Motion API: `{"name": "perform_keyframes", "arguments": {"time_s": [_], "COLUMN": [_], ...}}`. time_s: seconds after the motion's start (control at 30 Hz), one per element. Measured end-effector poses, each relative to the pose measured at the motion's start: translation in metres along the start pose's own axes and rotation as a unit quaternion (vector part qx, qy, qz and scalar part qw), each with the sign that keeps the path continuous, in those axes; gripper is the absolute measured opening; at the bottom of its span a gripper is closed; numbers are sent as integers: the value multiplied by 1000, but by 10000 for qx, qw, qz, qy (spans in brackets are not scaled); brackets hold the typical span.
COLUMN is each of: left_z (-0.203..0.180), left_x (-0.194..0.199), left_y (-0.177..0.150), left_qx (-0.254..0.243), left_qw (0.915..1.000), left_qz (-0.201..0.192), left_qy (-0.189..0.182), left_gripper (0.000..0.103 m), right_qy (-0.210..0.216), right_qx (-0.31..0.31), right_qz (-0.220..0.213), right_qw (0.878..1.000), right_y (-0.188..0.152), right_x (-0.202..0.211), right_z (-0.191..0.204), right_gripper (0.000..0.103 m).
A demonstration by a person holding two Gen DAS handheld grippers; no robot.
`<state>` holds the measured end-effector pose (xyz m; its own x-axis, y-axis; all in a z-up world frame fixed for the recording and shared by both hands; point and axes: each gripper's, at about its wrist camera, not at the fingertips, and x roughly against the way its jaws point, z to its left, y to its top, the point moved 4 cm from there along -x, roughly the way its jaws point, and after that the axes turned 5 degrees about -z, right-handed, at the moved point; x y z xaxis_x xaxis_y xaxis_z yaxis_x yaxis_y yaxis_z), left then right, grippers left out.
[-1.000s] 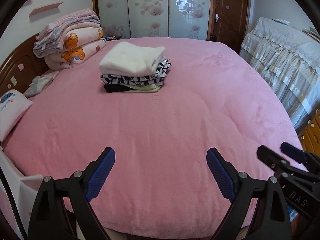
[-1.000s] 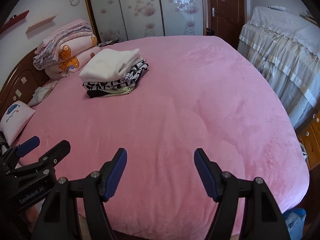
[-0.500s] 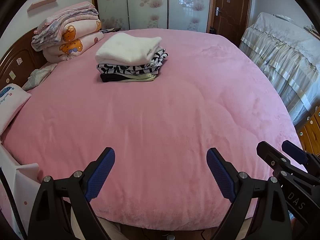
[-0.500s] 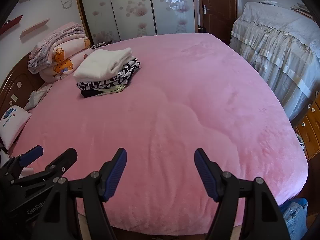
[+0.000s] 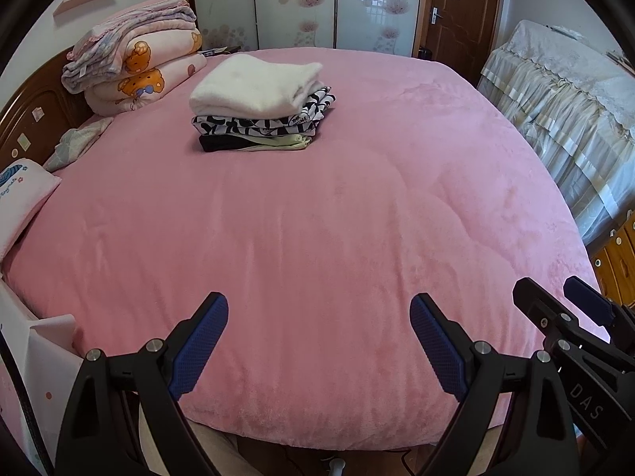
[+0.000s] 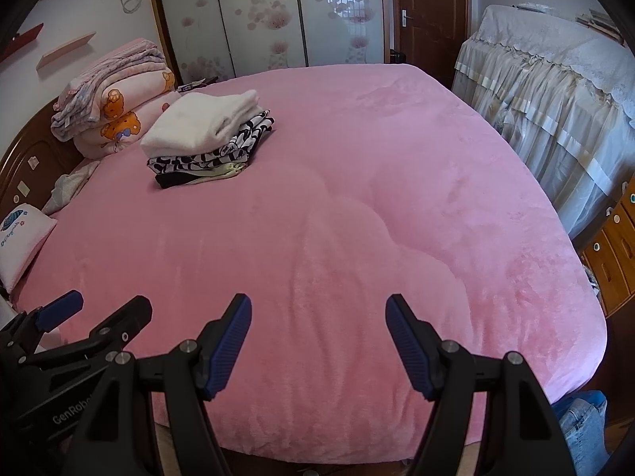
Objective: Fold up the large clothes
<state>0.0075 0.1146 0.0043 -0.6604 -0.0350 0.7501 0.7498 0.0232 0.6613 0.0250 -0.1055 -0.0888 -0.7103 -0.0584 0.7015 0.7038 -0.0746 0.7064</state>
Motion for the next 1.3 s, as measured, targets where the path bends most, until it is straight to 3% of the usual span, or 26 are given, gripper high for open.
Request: {"name": "perform_keyframes", "arguments": {"time_s": [1.3], "left_z": [0], "left_x": [-1], "left_y": [3], "left_qx": [133], "left_qw": [9999], "left_qz": [75], "left_qy": [-57], "left_gripper": [92], "right_qy": [-83], "right_qx": [3], "right_qz": [-94], "right_qw": [9999], "right_y": [6], "right_x": [6], "right_z": [1], "right_gripper": [70]}}
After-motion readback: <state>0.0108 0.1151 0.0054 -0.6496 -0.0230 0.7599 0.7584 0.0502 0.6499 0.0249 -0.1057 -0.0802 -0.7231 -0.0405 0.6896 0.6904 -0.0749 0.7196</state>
